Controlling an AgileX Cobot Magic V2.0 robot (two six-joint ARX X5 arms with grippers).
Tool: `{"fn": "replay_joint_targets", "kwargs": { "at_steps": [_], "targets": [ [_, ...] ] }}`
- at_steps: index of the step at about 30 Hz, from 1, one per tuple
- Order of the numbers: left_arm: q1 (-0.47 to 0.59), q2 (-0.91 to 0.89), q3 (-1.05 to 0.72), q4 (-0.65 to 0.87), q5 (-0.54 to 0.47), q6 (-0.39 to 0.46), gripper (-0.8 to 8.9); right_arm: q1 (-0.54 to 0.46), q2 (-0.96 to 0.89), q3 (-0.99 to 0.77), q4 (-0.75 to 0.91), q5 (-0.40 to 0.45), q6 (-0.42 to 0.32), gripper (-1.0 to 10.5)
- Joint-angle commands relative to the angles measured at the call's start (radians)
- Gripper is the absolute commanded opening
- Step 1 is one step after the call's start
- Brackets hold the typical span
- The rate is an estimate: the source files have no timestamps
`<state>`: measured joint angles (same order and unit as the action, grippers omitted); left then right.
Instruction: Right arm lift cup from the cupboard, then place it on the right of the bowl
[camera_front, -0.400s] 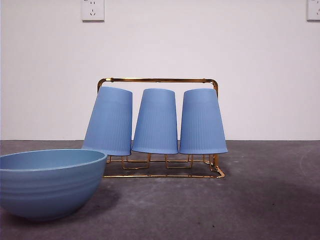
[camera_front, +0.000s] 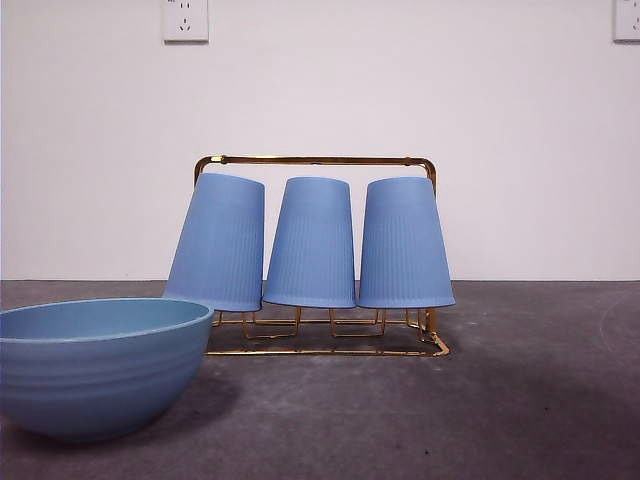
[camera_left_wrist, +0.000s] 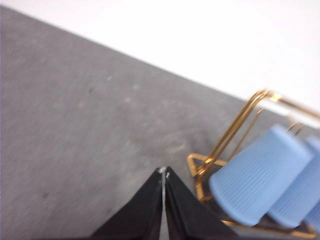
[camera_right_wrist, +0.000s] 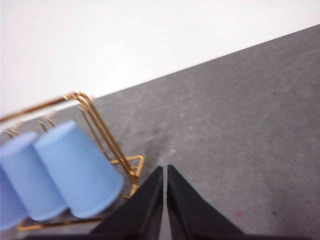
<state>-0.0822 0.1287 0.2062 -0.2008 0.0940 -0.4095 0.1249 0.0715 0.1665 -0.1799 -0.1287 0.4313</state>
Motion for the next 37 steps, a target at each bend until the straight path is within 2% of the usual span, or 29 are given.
{"fn": "replay_joint_targets", "kwargs": {
  "at_steps": [1, 10, 16, 20, 23, 29, 33, 37],
  "targets": [
    [-0.012, 0.077, 0.077, 0.007, 0.024, -0.023, 0.09, 0.011, 0.042, 0.074, -0.013, -0.012, 0.042, 0.1],
    [-0.066, 0.399, 0.356, -0.023, 0.144, -0.011, 0.09, 0.024, 0.257, 0.344, -0.086, -0.141, 0.019, 0.1],
    [-0.108, 0.587, 0.522, -0.043, 0.238, 0.007, 0.09, 0.024, 0.419, 0.502, -0.177, -0.297, -0.072, 0.1],
    [-0.134, 0.688, 0.619, -0.104, 0.352, 0.030, 0.09, 0.024, 0.515, 0.584, -0.274, -0.391, -0.155, 0.1],
    [-0.146, 0.760, 0.690, -0.185, 0.468, 0.081, 0.09, 0.025, 0.583, 0.639, -0.366, -0.431, -0.238, 0.1],
    [-0.175, 0.855, 0.787, -0.352, 0.585, 0.243, 0.09, 0.045, 0.679, 0.706, -0.512, -0.458, -0.385, 0.1],
    [-0.186, 0.880, 0.796, -0.397, 0.613, 0.385, 0.09, 0.058, 0.707, 0.708, -0.507, -0.501, -0.399, 0.1],
    [-0.187, 0.885, 0.796, -0.406, 0.611, 0.436, 0.11, 0.060, 0.712, 0.708, -0.505, -0.498, -0.397, 0.1]
  ]
}}
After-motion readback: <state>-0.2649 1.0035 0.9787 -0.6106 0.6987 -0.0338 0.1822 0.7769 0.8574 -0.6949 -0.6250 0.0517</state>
